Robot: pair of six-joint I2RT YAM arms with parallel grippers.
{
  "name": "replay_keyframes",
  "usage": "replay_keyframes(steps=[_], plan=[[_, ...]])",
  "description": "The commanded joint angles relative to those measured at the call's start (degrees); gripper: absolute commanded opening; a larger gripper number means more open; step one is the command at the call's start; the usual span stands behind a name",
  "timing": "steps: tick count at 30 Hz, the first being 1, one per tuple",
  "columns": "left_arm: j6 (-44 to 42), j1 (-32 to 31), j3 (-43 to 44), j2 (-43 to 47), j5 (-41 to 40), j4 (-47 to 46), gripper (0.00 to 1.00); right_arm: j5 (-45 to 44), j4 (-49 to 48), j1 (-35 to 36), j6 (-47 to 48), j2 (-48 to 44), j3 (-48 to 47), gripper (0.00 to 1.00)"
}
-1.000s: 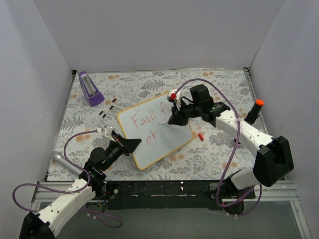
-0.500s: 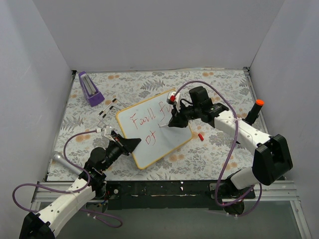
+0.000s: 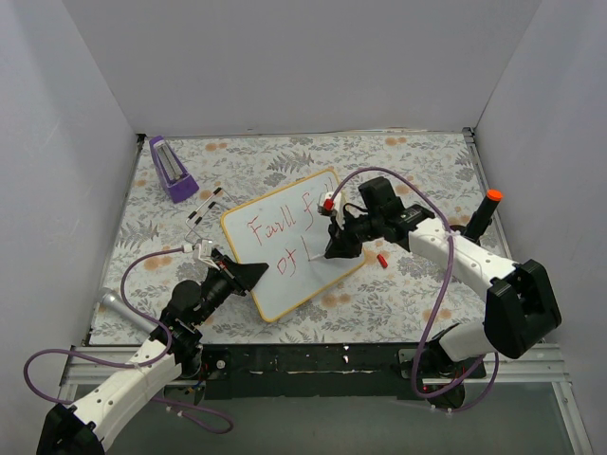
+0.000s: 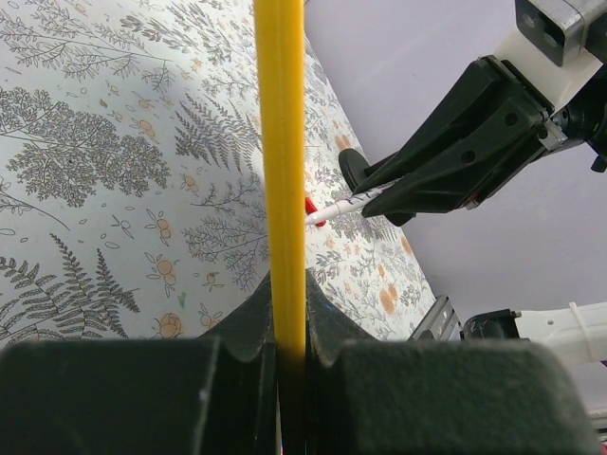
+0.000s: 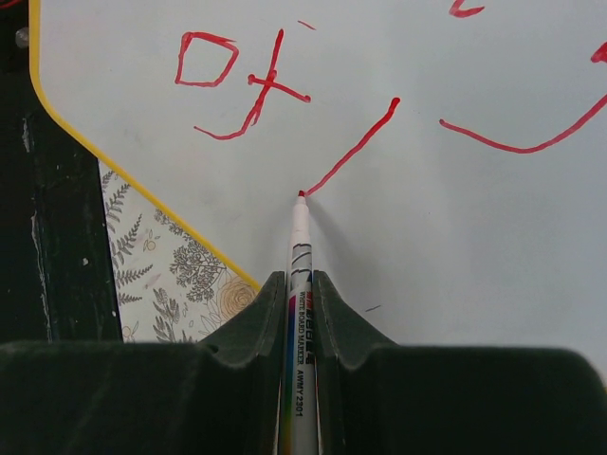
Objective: Write a sentence on the whiteboard
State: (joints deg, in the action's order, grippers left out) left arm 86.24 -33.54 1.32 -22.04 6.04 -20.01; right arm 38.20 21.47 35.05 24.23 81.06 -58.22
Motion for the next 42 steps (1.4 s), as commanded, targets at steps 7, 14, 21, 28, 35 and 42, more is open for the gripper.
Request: replay_keyframes(steps=[7, 14, 21, 28, 35, 42], plan=[[0.69, -0.21, -0.71, 1.39, 0.99, -11.02, 0.00, -1.89, -2.49, 0.11, -1.37, -1.25, -3.83, 0.01], [0.69, -0.12, -0.97, 1.74, 0.81, -10.75, 0.00, -2.86, -2.75, -0.33, -2.43, 0.24, -5.33, 0.01], [0.51, -0.21, -0.71, 1.83, 0.90, -10.49, 0.00, -4.44, -3.37, -1.38, -3.48, 1.30, -5.59, 0.01], [0.51, -0.12, -0.62, 2.18, 0.90, -10.31, 0.00, -4.10, -3.55, -3.58, -4.01, 0.86, -5.42, 0.01], [0.42, -0.12, -0.53, 1.04, 1.07, -11.19, 0.00, -0.23, 0.75, -3.49, -0.59, 1.38, -4.98, 0.01], [0.42, -0.12, -0.62, 0.07, 1.08, -12.07, 0.00, 0.57, 2.52, -2.88, 1.87, 0.42, -2.34, 0.01]])
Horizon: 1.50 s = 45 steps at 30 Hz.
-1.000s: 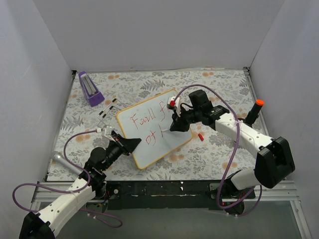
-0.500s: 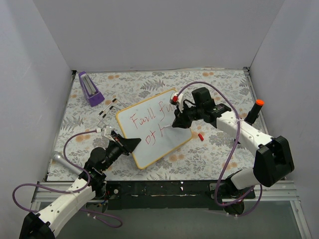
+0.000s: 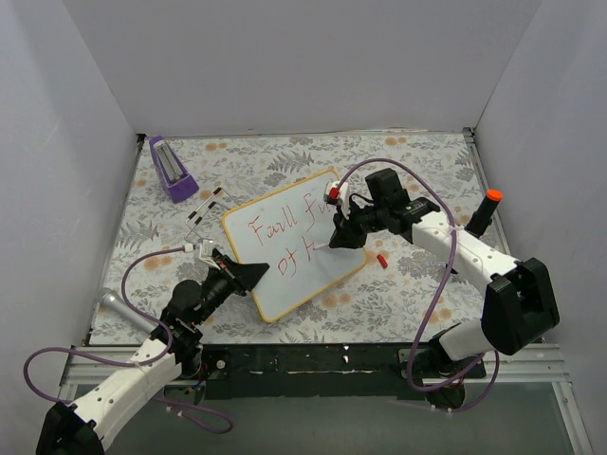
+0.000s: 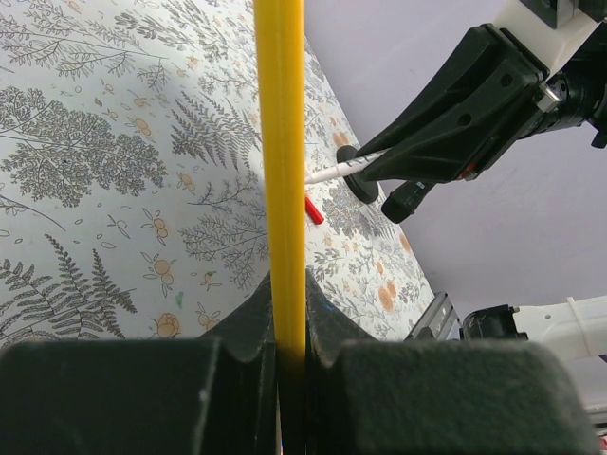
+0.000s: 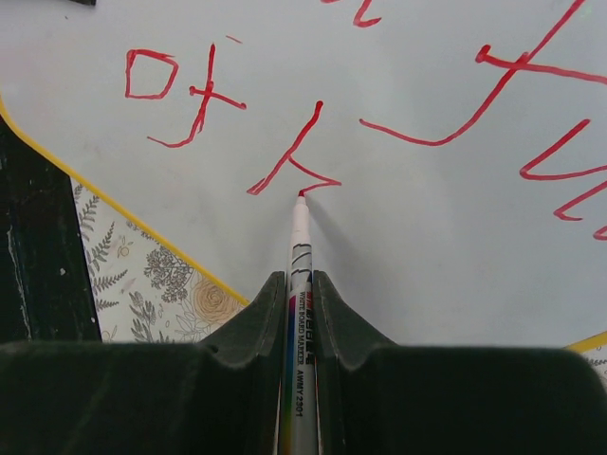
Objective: Write a sentence on the whiteboard
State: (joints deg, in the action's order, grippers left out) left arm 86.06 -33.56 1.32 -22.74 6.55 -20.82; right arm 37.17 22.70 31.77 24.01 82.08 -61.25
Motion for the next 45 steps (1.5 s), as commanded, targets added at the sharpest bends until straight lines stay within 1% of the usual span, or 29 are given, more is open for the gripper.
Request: replay_keyframes(steps=[1, 12, 15, 17, 23, 31, 38, 45], plan=[[0.60, -0.10, -0.62, 0.86, 0.57, -11.44, 0.00, 1.42, 1.47, 0.40, 2.27, -0.52, 0.70, 0.01], [0.77, -0.10, -1.06, 1.21, 0.57, -11.17, 0.00, -2.36, 2.70, 0.31, 3.06, -0.52, -0.09, 0.01], [0.77, -0.10, -0.97, 1.30, 0.57, -11.00, 0.00, -2.10, 2.70, -0.21, 2.80, -0.43, -1.14, 0.01], [0.77, -0.10, -0.97, 1.47, 0.57, -10.91, 0.00, -0.35, 3.23, -0.65, 2.80, -0.61, -1.76, 0.01], [0.86, -0.10, -1.15, 1.65, 0.49, -10.91, 0.00, -0.60, -0.55, -1.36, 0.78, -2.45, -1.85, 0.01], [0.86, -0.10, -1.06, 1.74, 0.57, -10.91, 0.00, -1.04, -1.34, -1.62, -0.80, -0.26, -3.08, 0.01], [0.86, -0.10, -1.06, 2.17, 0.57, -10.38, 0.00, -5.25, -3.62, -1.88, -3.18, -0.08, -3.17, 0.01], [0.86, -0.19, -1.15, 2.62, 0.49, -10.12, 0.00, -5.35, -2.75, -3.56, -2.30, -0.43, -1.94, 0.01]])
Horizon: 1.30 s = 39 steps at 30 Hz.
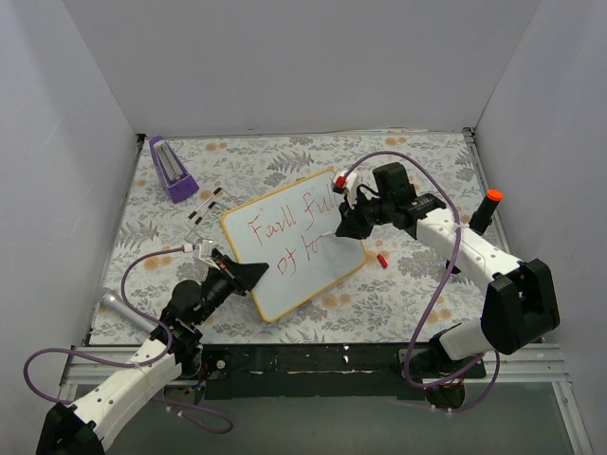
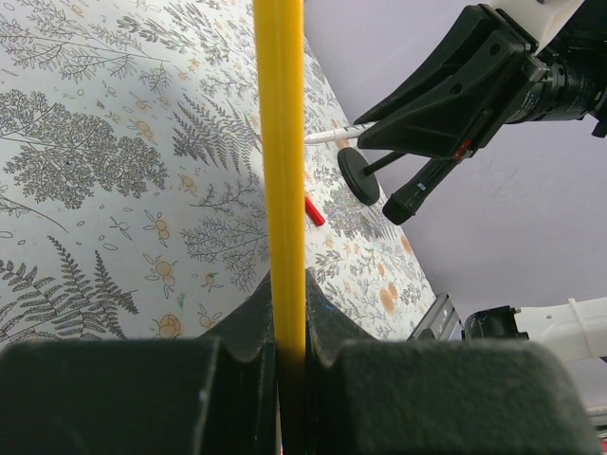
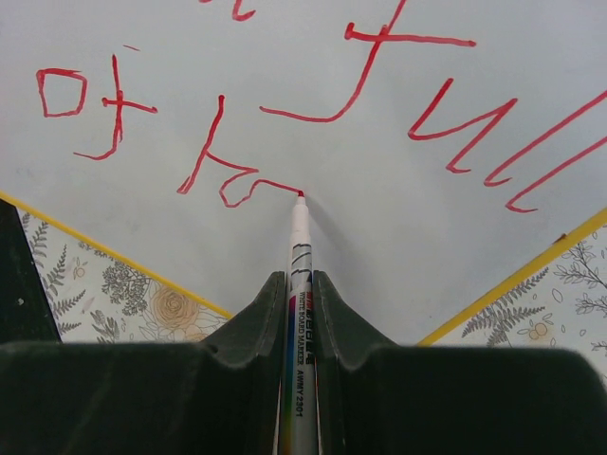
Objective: Write a sentence on the whiteboard
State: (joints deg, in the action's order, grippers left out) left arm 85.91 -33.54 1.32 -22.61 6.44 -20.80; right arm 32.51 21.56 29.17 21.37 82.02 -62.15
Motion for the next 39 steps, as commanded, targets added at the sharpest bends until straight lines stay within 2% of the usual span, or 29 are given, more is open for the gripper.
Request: replay_keyframes(steps=[1, 14, 24, 28, 39], plan=[[1.02, -0.12, -1.15, 2.48, 0.59, -10.23, 0.00, -0.43, -1.09, -0.96, 0.52, -0.37, -0.61, 0.01], [0.84, -0.12, -0.88, 0.99, 0.77, -11.28, 0.00, 4.05, 2.34, 1.50, 3.86, -0.02, 1.33, 0.01], [0.66, -0.12, -0.71, 1.17, 0.77, -10.93, 0.00, 1.24, 0.33, 2.47, 1.14, 0.95, -1.74, 0.01], [0.58, -0.12, -0.71, 1.34, 0.77, -10.58, 0.00, 0.09, -1.08, 1.95, -0.18, 0.60, -2.98, 0.01], [0.75, -0.12, -1.15, 2.48, 0.68, -9.88, 0.00, 4.05, -1.00, -1.30, -0.10, -2.91, -1.75, 0.01]])
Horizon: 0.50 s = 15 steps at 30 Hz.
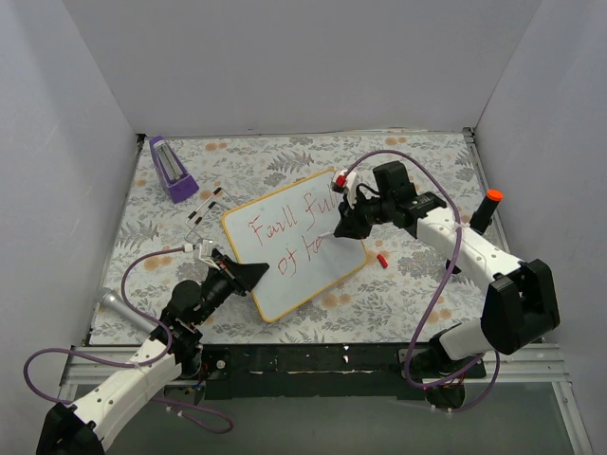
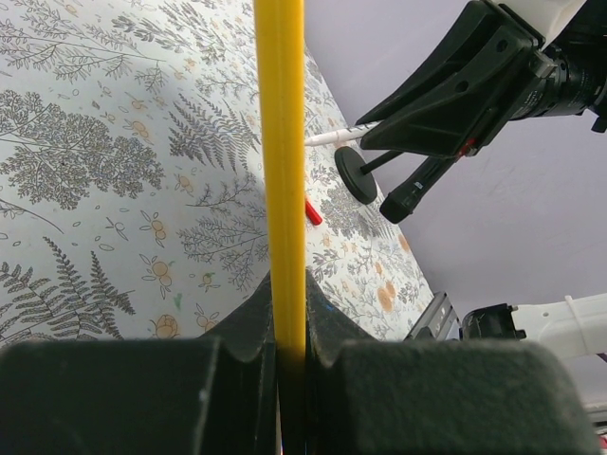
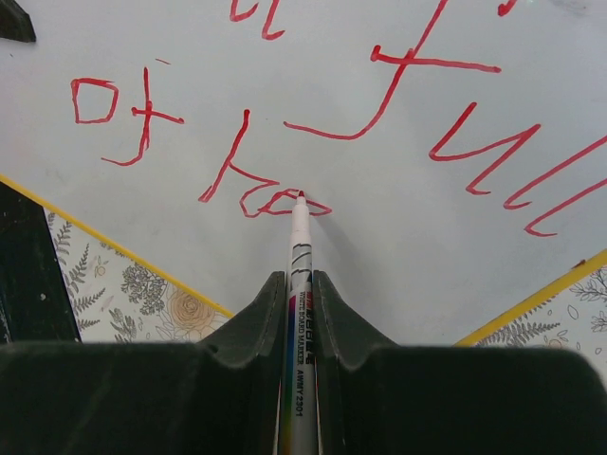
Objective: Write a sentence on the whiteboard
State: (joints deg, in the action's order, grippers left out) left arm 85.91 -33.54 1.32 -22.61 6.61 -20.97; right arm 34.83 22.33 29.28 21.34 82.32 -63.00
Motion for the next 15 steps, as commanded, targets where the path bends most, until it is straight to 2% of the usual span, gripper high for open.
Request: replay_keyframes(steps=[1, 5, 15], plan=[[0.75, -0.12, -1.15, 2.48, 0.42, -9.62, 0.00, 1.73, -1.85, -1.85, -0.07, -3.40, -0.63, 0.01], [0.84, -0.12, -1.23, 2.84, 0.33, -9.79, 0.00, 1.65, -1.58, -3.96, 0.45, -3.40, 0.16, 0.01], [0.84, -0.12, -1.15, 3.19, 0.33, -9.26, 0.00, 0.94, -0.27, -4.05, 1.42, -0.94, -0.10, 0.01]])
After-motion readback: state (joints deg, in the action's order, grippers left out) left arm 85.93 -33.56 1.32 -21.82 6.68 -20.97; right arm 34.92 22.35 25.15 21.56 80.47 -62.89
